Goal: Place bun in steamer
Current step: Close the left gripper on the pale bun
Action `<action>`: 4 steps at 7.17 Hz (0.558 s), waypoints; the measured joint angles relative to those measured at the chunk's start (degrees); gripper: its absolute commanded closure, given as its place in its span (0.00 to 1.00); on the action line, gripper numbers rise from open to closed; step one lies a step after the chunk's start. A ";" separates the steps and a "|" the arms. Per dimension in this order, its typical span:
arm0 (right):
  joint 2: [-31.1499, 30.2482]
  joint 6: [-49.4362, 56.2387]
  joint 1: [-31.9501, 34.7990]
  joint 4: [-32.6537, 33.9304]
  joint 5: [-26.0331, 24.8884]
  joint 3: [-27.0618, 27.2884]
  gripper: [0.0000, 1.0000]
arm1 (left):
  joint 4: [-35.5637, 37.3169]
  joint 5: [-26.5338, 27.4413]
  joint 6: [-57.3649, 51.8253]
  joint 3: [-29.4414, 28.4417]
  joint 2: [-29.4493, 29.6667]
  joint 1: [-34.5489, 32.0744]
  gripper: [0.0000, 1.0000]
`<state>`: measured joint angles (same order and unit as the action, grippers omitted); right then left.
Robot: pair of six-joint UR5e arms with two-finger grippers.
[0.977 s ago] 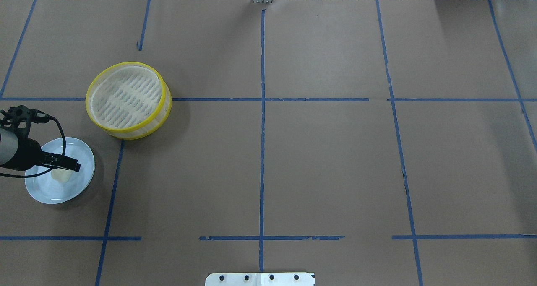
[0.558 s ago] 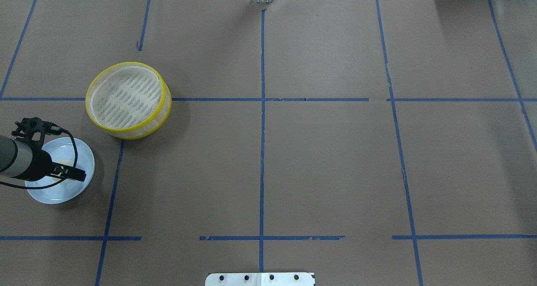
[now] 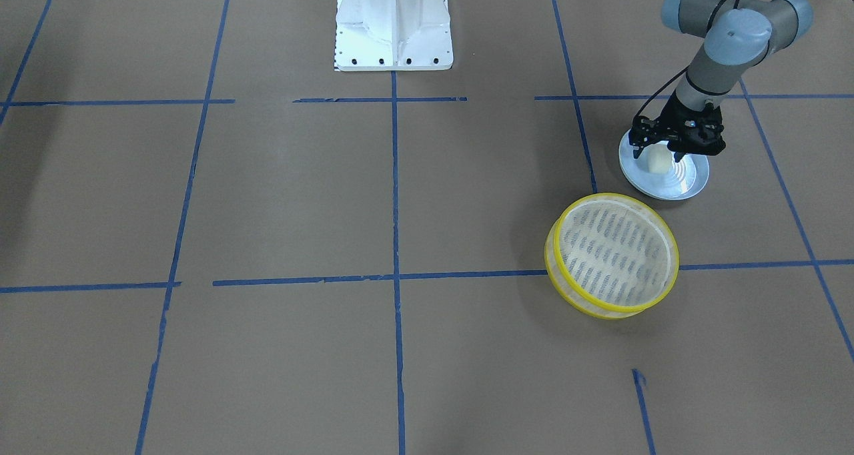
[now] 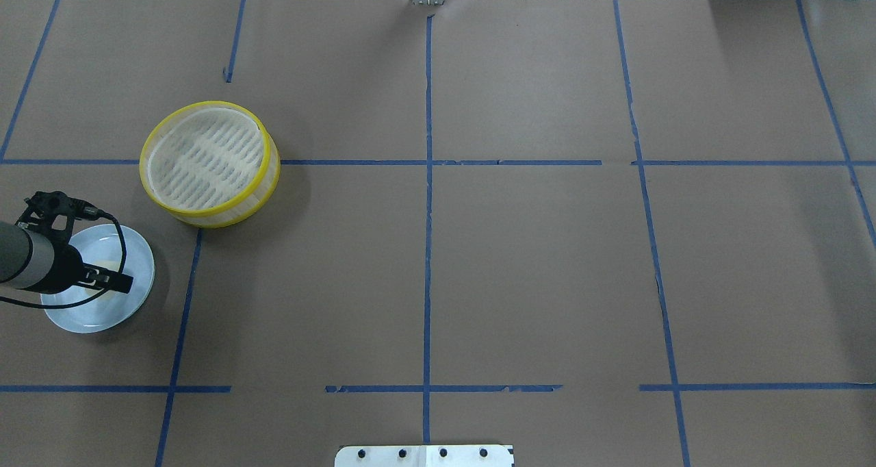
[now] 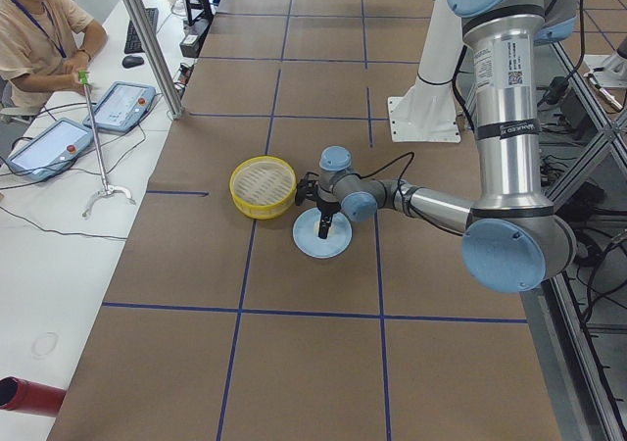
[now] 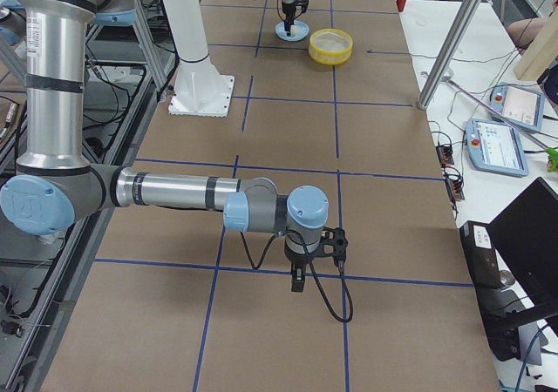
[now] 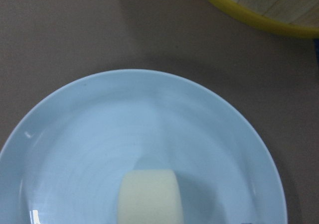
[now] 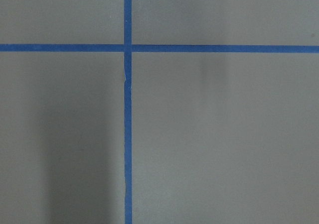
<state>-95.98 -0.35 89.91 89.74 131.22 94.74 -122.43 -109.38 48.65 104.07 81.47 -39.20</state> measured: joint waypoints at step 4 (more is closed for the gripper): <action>-0.02 0.00 0.00 0.00 0.00 0.00 0.00 | 0.16 1.95 -0.96 -0.46 0.49 -0.08 0.33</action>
<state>-96.00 -0.35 89.91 89.74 131.22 94.75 -122.27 -107.43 47.69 103.60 81.97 -39.28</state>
